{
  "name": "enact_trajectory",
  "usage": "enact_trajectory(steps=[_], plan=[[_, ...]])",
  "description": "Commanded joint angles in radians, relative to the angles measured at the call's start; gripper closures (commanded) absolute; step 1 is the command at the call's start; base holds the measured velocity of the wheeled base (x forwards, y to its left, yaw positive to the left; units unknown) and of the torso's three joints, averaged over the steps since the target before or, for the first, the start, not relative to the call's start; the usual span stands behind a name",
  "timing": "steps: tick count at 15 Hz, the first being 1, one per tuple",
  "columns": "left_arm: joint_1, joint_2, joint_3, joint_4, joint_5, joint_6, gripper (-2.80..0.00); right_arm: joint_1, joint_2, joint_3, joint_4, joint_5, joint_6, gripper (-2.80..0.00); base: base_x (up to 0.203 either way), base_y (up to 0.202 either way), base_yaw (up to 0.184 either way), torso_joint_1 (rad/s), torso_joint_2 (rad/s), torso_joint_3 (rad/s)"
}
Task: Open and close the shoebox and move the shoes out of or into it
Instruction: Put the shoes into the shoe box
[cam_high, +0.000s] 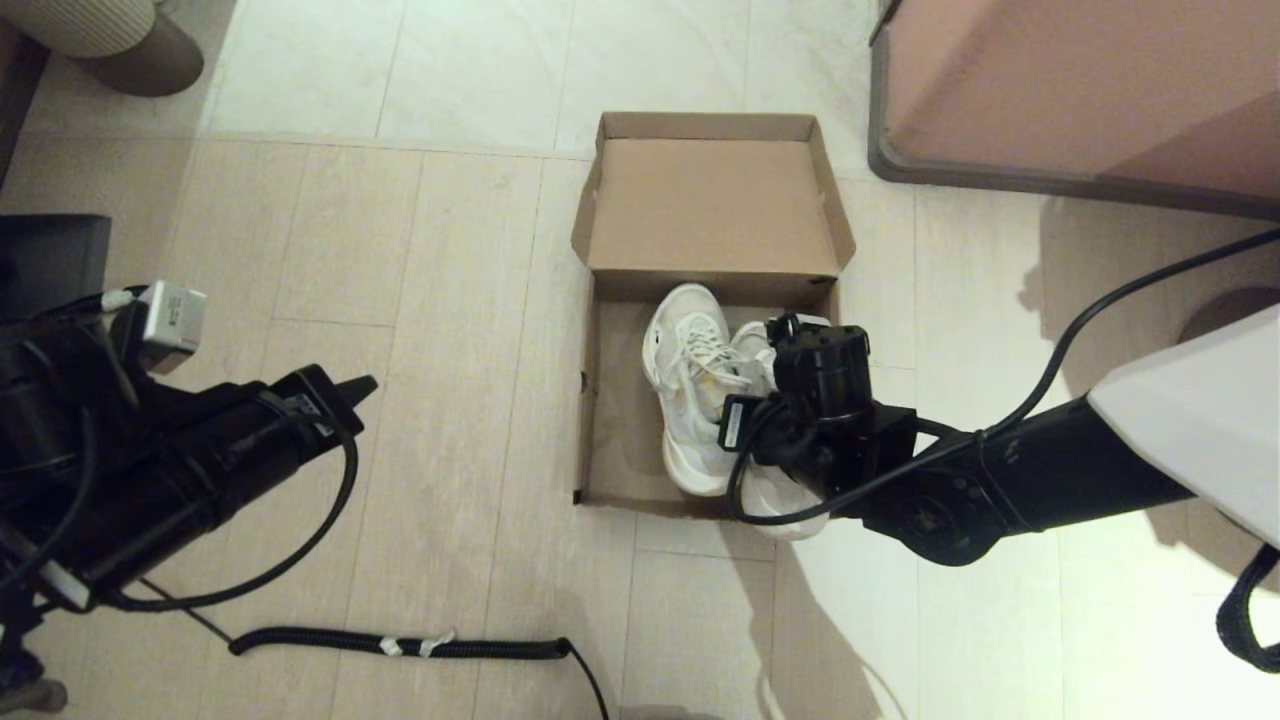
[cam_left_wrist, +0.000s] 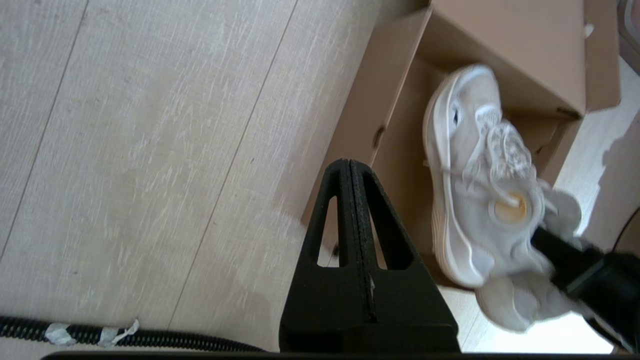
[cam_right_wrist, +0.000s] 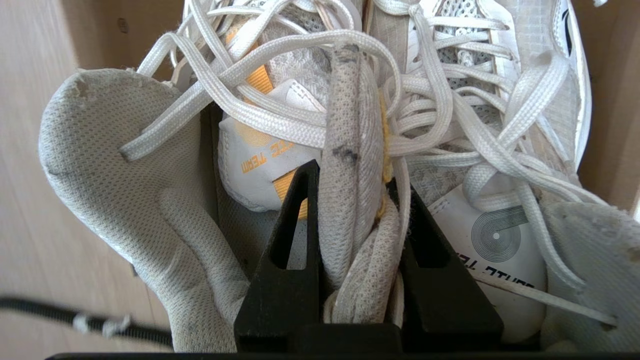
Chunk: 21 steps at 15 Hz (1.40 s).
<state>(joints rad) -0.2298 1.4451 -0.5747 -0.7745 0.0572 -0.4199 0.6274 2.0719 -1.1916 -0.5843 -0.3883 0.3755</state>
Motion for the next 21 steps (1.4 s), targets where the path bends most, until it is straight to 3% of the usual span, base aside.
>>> enact_trajectory(steps=[1,5,10,14,15,21], plan=[[0.001,-0.003,0.004,-0.005,0.001,-0.005,0.0,-0.013,0.045,-0.048,-0.005,-0.001,0.001,0.0,0.0,0.0,0.0,0.0,0.0,0.0],[0.001,0.01,0.015,-0.008,0.0,-0.01,0.0,-0.035,0.135,-0.096,-0.041,0.015,-0.018,0.0,0.0,0.0,0.0,0.0,0.0,0.0],[0.001,0.004,0.05,-0.016,-0.001,-0.021,0.0,-0.044,0.273,-0.095,-0.281,0.025,-0.109,0.0,0.0,0.0,0.0,0.0,0.0,0.0],[0.001,0.006,0.05,-0.014,0.0,-0.025,0.0,-0.061,0.297,-0.101,-0.296,0.028,-0.116,0.0,0.0,0.0,0.0,0.0,0.0,0.0],[0.001,0.008,0.05,-0.015,0.0,-0.025,0.0,-0.062,0.295,-0.109,-0.296,0.028,-0.116,-2.8,0.0,0.0,0.0,0.0,0.0,0.0],[0.001,0.011,0.049,-0.014,0.0,-0.025,0.0,-0.064,0.213,-0.102,-0.268,0.028,-0.117,-2.8,0.0,0.0,0.0,0.0,0.0,0.0]])
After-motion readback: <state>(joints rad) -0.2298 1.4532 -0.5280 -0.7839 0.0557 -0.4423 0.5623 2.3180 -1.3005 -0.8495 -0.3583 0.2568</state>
